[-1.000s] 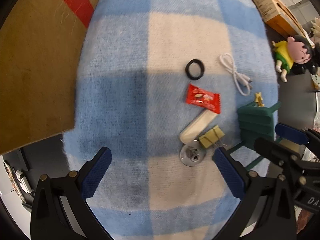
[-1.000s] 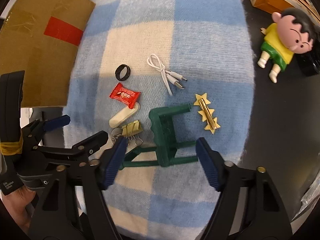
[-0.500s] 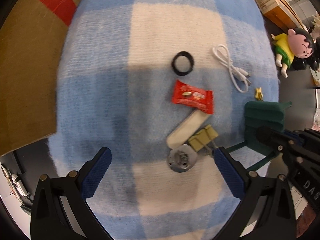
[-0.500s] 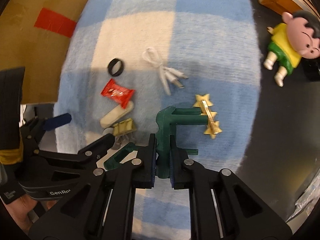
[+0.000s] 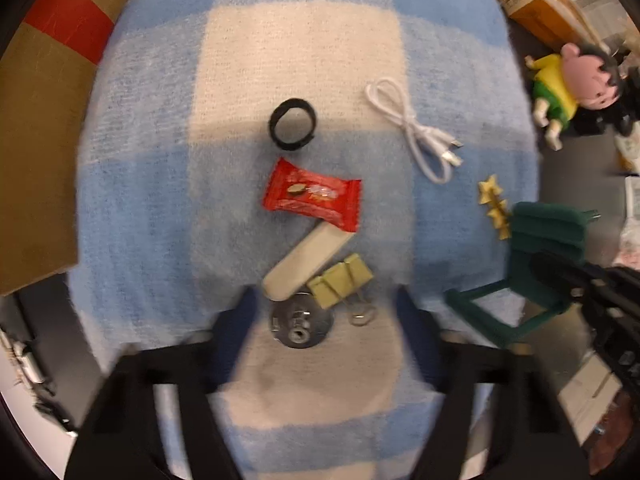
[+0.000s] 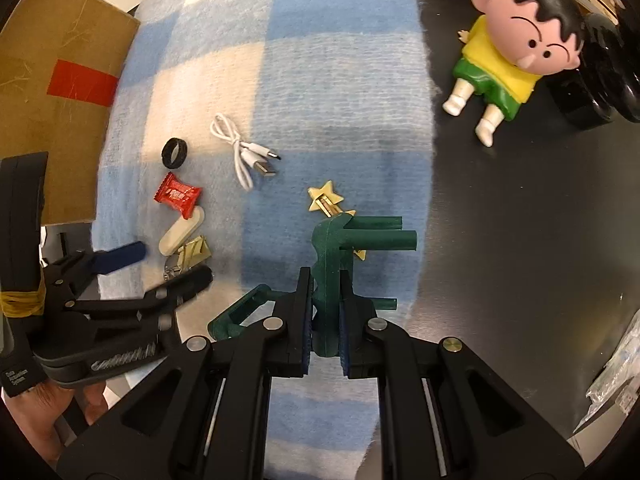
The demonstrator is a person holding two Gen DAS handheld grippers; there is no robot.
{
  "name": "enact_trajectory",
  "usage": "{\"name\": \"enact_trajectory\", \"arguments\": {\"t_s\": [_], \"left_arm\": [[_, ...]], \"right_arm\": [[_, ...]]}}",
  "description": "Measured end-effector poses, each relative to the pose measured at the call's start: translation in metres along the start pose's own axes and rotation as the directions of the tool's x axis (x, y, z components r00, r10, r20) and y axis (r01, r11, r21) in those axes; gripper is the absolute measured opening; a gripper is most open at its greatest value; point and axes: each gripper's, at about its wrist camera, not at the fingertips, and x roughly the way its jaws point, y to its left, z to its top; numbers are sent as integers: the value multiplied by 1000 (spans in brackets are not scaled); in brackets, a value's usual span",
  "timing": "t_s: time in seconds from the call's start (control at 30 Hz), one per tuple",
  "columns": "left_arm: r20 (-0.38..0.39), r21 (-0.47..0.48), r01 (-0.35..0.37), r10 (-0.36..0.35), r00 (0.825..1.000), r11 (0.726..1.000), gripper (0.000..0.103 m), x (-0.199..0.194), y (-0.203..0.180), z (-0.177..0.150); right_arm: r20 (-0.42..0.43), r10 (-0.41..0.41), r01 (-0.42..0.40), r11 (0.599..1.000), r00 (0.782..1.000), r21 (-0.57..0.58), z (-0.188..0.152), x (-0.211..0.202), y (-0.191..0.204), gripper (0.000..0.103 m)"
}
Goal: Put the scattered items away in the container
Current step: 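Grasp the green toy chair with the right tool while the left tool approaches the binder clip, then close the left tool on the gold binder clip while the right tool holds the green chair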
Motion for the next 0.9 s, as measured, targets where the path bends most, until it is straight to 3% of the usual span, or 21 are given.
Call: {"name": "enact_trajectory", "arguments": {"t_s": [0.07,0.17,0.23,0.4,0.9], "left_arm": [[1,-8,4,-4,1000,1000,49,0,0,0],[10,-25,24,-24,1000,999,41,-3,2,0],[15,-34,54,-54,998,998,10,-6,3,1],[17,-32,73,-72,997,997,1,-11,2,-1],[77,-59,131,-127,989,990,1,-41,11,-9]], "right_arm": [[7,1,-2,1000,1000,4,-1,2,0,11],[14,8,-8,1000,1000,7,-1,-1,-4,11],[16,7,-7,1000,1000,4,-2,-2,-6,11],[12,8,-9,1000,1000,15,-3,2,-5,11],[39,19,-19,1000,999,6,-9,-19,-1,11]]}}
